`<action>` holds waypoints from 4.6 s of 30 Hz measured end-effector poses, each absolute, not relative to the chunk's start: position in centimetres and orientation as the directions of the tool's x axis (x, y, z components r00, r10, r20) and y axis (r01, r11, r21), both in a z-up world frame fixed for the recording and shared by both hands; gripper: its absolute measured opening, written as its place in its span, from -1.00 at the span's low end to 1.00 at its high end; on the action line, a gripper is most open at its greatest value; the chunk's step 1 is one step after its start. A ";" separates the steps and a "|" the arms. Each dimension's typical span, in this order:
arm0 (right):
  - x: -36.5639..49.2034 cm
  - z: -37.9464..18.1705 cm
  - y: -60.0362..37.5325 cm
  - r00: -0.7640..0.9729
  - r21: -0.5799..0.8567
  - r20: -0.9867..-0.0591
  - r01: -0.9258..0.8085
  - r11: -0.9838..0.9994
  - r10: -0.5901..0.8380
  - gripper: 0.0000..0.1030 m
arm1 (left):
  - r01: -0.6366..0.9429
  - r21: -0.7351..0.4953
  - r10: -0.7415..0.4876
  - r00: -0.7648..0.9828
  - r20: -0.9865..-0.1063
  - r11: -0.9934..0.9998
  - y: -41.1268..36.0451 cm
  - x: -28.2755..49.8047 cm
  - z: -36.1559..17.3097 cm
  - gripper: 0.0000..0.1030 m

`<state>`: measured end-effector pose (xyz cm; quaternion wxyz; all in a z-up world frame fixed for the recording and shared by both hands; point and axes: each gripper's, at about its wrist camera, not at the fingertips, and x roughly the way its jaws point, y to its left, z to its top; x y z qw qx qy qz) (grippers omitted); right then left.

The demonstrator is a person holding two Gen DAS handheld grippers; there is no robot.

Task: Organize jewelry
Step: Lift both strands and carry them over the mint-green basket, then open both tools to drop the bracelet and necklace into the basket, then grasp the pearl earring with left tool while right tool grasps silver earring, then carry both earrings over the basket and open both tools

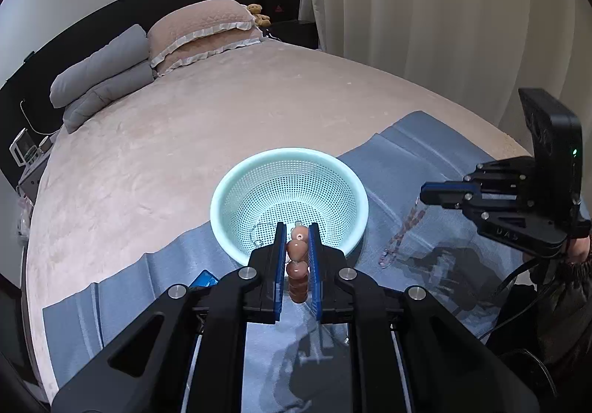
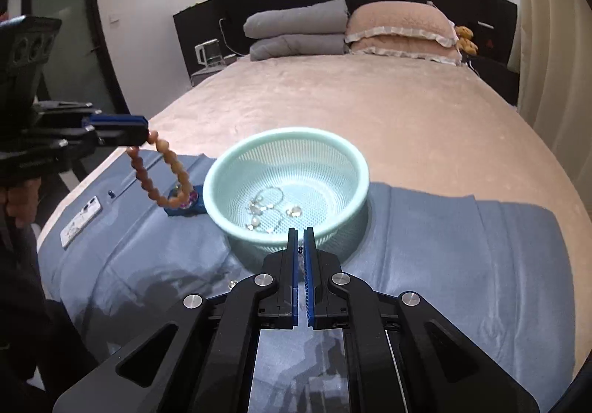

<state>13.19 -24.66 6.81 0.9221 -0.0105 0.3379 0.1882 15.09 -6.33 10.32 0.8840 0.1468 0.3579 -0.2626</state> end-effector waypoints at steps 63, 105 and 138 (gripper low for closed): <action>20.7 1.0 -28.7 0.760 0.092 -0.630 -0.127 0.988 0.156 0.68 | 0.500 0.154 -0.263 0.664 -0.699 0.852 -4.0 18.0 1.6 0.89; 16.1 -8.4 -14.6 0.407 0.055 -0.819 -0.647 0.760 0.406 -0.48 | 0.771 -0.030 -0.484 0.369 -0.794 0.637 -7.4 9.5 -8.9 -0.08; 10.3 3.7 -20.8 0.484 0.041 -0.728 -0.676 0.736 0.486 -0.88 | 0.800 0.039 -0.503 0.413 -0.760 0.598 -5.8 8.9 1.0 -0.83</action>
